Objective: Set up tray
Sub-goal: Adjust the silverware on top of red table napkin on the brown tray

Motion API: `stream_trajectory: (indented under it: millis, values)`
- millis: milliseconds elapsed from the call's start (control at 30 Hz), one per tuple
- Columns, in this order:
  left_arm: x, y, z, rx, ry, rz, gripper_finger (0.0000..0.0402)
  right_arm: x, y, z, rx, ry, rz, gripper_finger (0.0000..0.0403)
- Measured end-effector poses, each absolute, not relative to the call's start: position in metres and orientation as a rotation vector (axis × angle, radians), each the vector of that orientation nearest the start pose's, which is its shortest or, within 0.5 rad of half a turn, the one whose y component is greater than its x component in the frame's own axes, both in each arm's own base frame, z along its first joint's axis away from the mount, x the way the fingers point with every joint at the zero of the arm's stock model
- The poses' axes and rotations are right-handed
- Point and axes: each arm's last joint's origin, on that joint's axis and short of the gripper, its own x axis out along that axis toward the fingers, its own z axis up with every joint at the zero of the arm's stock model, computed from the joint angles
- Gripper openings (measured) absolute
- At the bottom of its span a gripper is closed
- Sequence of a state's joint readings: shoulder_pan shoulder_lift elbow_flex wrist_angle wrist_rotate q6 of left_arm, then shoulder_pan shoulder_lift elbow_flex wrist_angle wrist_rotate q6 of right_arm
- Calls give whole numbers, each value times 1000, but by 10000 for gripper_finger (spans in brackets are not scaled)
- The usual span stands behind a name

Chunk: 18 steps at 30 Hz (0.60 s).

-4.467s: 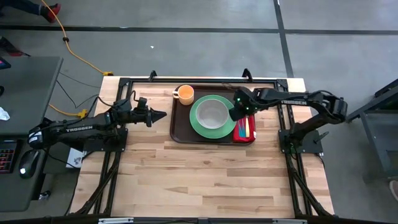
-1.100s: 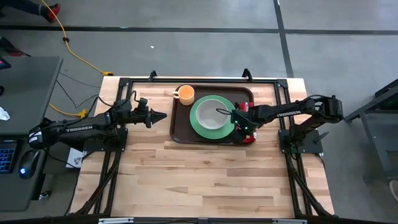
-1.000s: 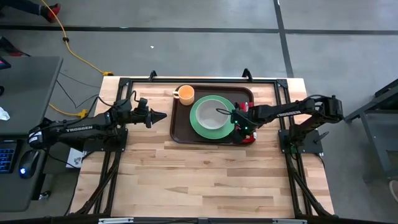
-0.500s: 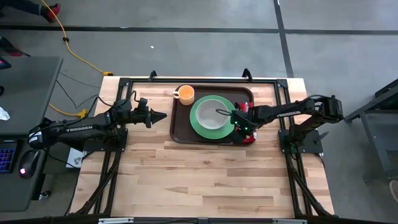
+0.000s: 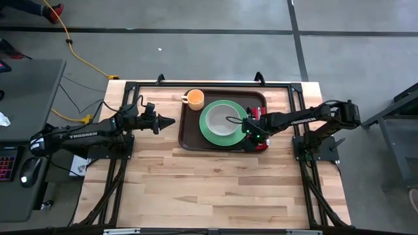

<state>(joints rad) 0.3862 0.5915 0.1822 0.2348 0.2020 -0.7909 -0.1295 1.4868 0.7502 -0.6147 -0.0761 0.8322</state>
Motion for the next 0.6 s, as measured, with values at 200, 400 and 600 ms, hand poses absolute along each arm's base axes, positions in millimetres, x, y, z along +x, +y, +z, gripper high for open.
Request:
stream_trajectory:
  millis: [200,400,600]
  values:
    - [136,49,191,-838,89,237,106,239,-29,152,841,1254,-611,129]
    - [136,48,191,-841,98,217,106,241,-28,151,852,1237,-615,129]
    - [136,48,191,-841,102,218,106,243,-28,152,859,1218,-613,129]
